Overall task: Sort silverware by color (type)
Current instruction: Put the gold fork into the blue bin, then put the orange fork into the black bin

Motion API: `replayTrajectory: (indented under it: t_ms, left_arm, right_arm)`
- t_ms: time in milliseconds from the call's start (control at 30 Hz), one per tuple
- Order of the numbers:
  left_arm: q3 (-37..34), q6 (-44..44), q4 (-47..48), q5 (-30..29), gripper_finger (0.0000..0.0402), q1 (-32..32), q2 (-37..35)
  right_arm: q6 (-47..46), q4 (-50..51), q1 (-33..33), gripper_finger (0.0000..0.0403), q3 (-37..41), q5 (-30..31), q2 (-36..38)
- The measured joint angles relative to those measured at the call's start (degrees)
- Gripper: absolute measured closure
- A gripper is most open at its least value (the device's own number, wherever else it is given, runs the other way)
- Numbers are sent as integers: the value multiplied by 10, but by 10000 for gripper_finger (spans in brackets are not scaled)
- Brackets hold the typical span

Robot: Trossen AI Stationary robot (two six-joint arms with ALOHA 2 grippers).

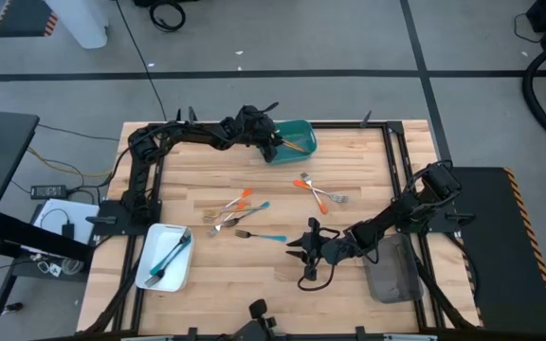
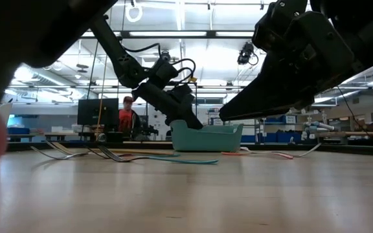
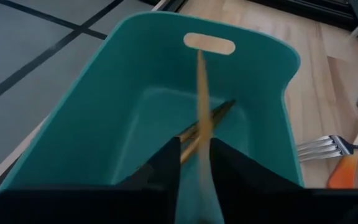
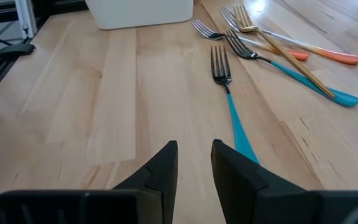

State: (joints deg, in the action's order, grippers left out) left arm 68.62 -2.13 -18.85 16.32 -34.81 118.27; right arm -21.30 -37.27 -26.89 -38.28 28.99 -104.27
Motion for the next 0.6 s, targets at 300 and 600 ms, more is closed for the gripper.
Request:
replayTrajectory:
  t_ms: [300,600]
  left_arm:
    - [0,-33,14,-2,249,0,-35]
    - [0,-71,100,-48,259,24,-87]
  right_arm:
    - [-1,0,0,298,0,0,0]
    - [-2,8,0,298,0,4,0]
